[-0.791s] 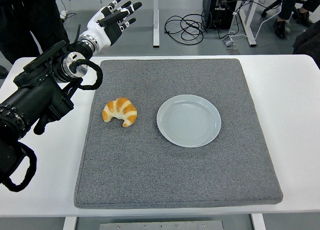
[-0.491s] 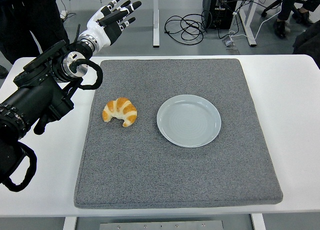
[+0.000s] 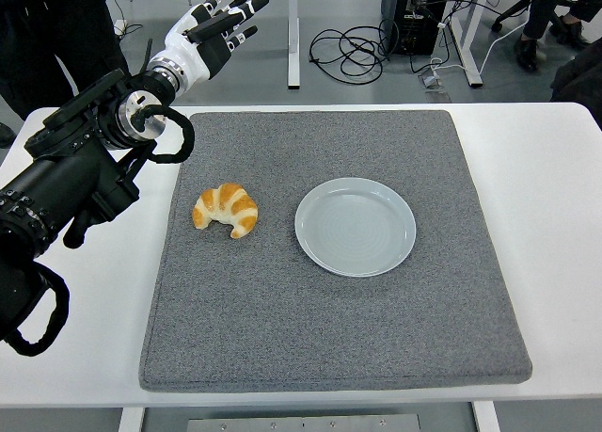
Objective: Place the bread on the plate
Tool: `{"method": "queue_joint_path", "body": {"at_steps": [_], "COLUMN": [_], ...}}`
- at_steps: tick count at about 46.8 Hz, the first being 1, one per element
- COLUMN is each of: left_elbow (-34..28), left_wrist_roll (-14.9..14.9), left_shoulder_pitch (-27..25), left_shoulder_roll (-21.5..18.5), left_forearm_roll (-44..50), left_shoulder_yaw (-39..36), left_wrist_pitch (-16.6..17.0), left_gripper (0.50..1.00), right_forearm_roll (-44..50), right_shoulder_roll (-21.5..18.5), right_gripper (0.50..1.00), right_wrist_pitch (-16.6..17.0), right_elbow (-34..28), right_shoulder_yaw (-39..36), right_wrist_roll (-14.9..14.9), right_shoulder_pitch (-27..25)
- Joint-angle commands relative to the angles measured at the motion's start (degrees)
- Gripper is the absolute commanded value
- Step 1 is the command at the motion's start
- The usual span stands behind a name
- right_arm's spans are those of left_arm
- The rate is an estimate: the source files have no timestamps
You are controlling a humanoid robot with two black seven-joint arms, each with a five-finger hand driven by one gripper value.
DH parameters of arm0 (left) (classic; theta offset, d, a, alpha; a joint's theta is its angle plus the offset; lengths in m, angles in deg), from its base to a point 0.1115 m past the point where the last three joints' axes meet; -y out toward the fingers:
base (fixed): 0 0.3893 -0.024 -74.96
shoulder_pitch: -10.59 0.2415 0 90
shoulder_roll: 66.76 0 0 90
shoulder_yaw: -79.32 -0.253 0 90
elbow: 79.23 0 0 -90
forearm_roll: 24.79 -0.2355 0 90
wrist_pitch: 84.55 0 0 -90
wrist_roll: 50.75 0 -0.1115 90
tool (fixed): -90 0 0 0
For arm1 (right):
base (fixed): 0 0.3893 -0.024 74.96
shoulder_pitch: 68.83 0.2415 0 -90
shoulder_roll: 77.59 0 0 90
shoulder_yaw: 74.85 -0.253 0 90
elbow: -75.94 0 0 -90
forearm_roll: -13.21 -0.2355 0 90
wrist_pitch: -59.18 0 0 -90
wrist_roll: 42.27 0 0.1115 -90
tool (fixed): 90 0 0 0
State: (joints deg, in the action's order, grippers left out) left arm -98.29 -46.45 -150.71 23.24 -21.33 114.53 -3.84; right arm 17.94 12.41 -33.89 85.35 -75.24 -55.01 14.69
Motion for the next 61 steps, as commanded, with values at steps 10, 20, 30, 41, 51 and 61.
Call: {"method": "queue_joint_path", "body": {"at_steps": [10, 20, 30, 41, 51, 61], "left_elbow": [0.0, -0.1, -3.0, -15.7, -27.3, -36.2], "left_wrist_roll": [0.1, 0.1, -0.1, 0.4, 0.4, 0.4], "left_shoulder_pitch": [0.0, 0.2, 0.2, 0.8, 0.7, 0.8], "left_shoulder_roll": [0.0, 0.0, 0.0, -6.8, -17.6, -26.2], "left_forearm_roll": [0.0, 0.0, -1.1, -1.6, -5.5, -19.9], "left_shoulder_yaw": [-0.4, -0.4, -2.2, -15.7, -20.7, -20.7], "left_wrist_pitch": [0.1, 0.1, 0.0, 0.2, 1.6, 1.7], "left_gripper": [0.977, 0.978, 0.978, 0.978, 0.978, 0.978], "right_forearm_roll": [-0.1, 0.0, 0.0, 0.0, 0.0, -0.1], "right_shoulder_roll": [0.0, 0.0, 0.0, 0.0, 0.0, 0.0], "right_gripper": [1.0, 1.0, 1.0, 1.0, 1.0, 1.0], "right_wrist_pitch": [0.0, 0.0, 0.0, 0.0, 0.0, 0.0], "right_elbow": [0.0, 0.0, 0.0, 0.0, 0.0, 0.0], "right_shoulder_yaw": [0.0, 0.0, 0.0, 0.0, 0.0, 0.0], "right_wrist_roll": [0.0, 0.0, 0.0, 0.0, 0.0, 0.0], "right_shoulder_pitch": [0.1, 0.0, 0.0, 0.0, 0.0, 0.0]}}
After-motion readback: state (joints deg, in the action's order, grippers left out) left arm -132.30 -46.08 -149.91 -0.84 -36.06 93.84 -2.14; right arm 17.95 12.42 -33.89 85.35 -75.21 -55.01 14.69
